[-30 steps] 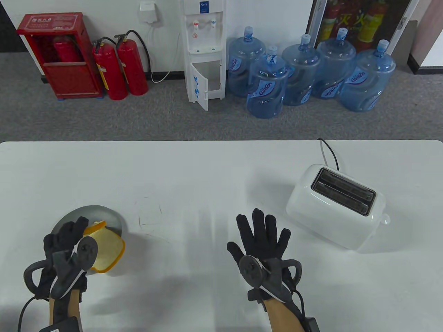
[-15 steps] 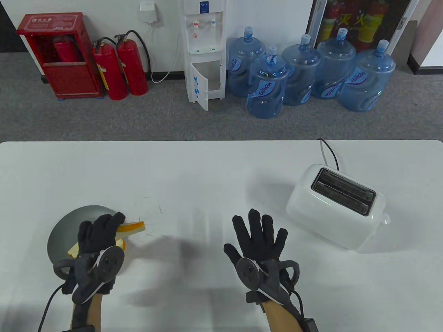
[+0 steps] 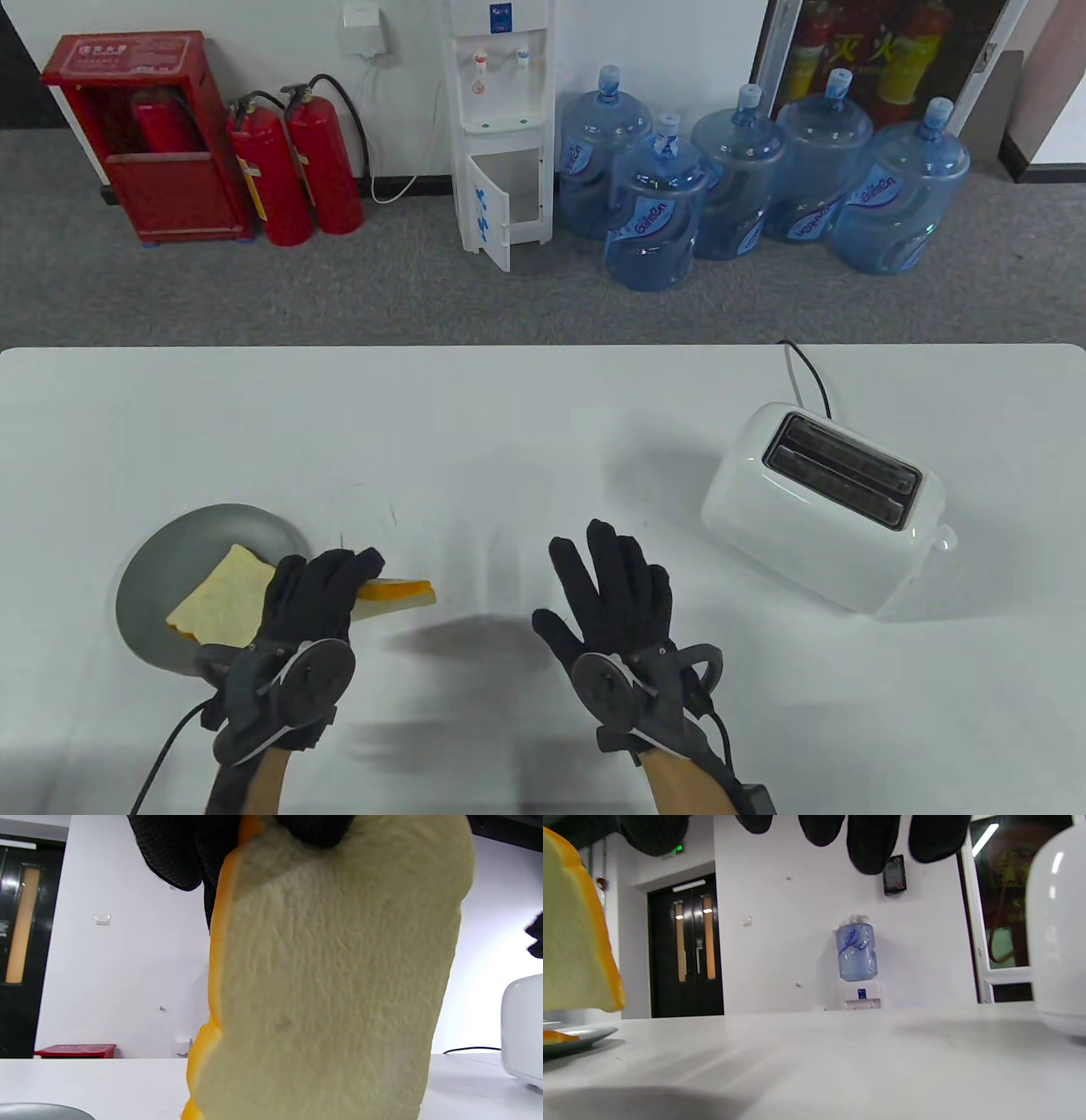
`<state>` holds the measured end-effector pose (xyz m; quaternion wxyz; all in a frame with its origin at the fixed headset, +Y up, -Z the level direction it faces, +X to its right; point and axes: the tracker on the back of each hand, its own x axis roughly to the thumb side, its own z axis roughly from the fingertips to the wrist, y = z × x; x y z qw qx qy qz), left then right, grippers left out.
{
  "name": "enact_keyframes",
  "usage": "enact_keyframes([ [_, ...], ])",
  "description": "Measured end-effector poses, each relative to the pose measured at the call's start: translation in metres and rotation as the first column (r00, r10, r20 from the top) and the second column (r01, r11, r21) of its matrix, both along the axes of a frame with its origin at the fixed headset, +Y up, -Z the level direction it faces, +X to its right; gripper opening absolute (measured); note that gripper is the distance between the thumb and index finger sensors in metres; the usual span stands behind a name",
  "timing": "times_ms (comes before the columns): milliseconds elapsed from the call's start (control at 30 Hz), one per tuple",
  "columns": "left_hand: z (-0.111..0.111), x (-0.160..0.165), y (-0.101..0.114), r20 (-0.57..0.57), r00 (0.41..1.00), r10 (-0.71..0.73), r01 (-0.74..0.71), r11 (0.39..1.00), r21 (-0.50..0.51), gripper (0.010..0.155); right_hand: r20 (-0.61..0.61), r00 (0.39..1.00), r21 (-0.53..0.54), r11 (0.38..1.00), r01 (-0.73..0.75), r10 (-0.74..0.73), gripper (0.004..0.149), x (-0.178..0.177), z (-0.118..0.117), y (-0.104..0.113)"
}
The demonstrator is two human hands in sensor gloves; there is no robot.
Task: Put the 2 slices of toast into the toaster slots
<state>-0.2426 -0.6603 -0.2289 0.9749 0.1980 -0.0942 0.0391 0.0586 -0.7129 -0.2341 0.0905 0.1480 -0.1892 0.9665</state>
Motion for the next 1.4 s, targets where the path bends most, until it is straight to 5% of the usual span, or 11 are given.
enact_keyframes([
  [700, 0.007, 0.034, -0.01, 0.237, 0.969, 0.076, -0.036, 0.985, -0.166, 0.047, -0.328, 0.945, 0.126, 0.991, 0.05, -0.006, 0.077, -0.042, 0.031, 0.012],
  [1400, 0.009, 0.041, -0.015, 0.315, 0.93, 0.191, -0.117, 0.964, -0.239, 0.051, -0.362, 0.932, 0.162, 0.986, 0.034, 0.027, 0.066, -0.055, 0.036, 0.011],
])
